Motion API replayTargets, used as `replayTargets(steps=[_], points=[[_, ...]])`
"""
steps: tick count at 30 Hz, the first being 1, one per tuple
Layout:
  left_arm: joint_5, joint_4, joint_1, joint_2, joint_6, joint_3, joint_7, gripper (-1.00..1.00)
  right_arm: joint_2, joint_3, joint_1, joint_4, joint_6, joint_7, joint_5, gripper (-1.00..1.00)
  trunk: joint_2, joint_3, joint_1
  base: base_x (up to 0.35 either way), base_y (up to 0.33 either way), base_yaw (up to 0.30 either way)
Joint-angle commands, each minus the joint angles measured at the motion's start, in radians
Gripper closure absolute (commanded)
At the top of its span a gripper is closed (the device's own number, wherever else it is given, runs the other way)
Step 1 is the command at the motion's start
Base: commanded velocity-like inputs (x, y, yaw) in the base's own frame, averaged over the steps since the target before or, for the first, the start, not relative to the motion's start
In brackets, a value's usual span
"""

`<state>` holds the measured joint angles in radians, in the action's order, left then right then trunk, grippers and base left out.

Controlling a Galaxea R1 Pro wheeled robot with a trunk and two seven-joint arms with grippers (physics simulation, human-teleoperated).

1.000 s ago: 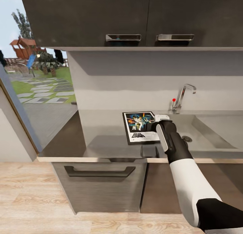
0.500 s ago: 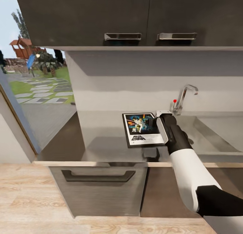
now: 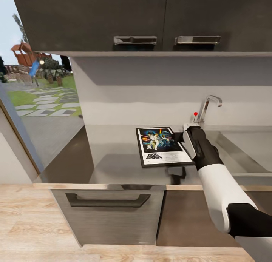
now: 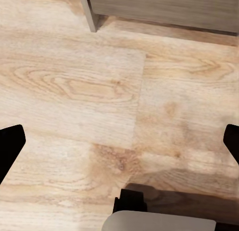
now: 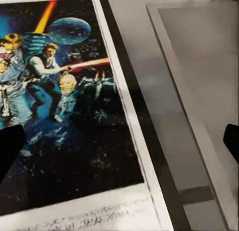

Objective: Pick up the poster from the kitchen countertop and hang it on one of the wall nails in the kitchen.

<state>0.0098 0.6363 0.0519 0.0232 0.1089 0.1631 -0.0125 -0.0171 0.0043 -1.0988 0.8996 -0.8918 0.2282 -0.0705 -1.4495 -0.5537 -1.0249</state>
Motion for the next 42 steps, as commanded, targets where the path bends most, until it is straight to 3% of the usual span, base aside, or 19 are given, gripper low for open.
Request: replayTargets(steps=[1,6,12,21,29,42], points=[[0.001,0.001,0.0,0.0,0.002,0.001,-0.001,-1.0,0.002,0.0,-0.001,-0.005,-0.002,0.007,-0.008,-1.0,0.0,-0.001,0.0,0.044,-0.036,0.0],[0.001,0.003,0.0,0.0,0.002,0.001,-0.001,-1.0,0.019,-0.018,0.0,-0.024,0.001,0.006,-0.009,-1.0,0.0,-0.001,0.0,0.094,-0.081,0.0],[0.001,0.003,0.001,0.0,0.002,0.001,-0.001,-1.0,0.061,-0.088,0.004,-0.031,0.006,-0.001,-0.011,-1.0,0.0,-0.001,0.0,0.047,-0.041,0.0],[0.001,0.002,0.0,0.0,0.002,0.001,-0.001,-1.0,0.109,-0.101,0.014,-0.087,0.056,-0.005,-0.013,-1.0,0.0,-0.001,0.0,0.006,-0.005,0.0],[0.001,0.002,0.0,0.0,0.002,0.001,-0.001,-1.0,0.119,-0.102,0.016,-0.156,0.12,-0.007,-0.014,-1.0,0.0,-0.001,0.0,0.0,0.0,0.0],[0.001,0.0,0.0,0.0,0.002,0.001,-0.001,-1.0,0.118,-0.097,0.016,-0.186,0.135,-0.007,-0.016,-1.0,0.0,-0.001,0.0,0.0,0.0,0.0]])
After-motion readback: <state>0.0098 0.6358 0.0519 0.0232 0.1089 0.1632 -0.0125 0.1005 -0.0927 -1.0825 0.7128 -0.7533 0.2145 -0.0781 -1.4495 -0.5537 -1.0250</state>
